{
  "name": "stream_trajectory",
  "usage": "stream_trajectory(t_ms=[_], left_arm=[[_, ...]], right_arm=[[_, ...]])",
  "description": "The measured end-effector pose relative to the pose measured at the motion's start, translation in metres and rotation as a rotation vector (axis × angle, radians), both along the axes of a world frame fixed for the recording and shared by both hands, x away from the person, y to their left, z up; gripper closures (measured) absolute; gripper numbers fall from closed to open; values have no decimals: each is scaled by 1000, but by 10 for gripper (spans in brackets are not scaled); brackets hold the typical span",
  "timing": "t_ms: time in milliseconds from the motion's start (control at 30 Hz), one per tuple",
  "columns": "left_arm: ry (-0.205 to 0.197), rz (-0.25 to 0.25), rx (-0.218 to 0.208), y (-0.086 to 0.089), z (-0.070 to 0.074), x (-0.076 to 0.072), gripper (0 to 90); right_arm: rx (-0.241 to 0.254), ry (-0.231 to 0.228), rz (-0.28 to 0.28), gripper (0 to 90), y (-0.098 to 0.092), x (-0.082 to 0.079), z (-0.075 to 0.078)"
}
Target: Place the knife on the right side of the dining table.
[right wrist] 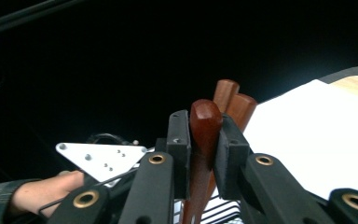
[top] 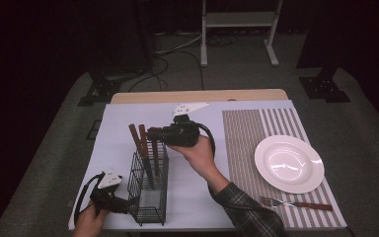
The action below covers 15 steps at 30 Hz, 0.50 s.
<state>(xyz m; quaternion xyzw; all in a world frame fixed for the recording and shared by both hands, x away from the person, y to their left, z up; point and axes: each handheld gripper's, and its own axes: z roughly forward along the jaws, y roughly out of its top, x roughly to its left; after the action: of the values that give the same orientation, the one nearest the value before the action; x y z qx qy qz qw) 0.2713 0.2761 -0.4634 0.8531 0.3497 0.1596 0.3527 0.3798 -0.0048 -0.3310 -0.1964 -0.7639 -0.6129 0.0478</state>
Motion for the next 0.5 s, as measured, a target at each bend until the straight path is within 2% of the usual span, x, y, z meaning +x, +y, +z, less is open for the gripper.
stream_trajectory(t_ms=[267,500], left_arm=[[0,0,-1,0,0,0,0],[-2,3,-4,0,0,0,0]], right_arm=[[30,13,7,799,-1,-2,5],[46,-16,-1,799,-4,-3,16]])
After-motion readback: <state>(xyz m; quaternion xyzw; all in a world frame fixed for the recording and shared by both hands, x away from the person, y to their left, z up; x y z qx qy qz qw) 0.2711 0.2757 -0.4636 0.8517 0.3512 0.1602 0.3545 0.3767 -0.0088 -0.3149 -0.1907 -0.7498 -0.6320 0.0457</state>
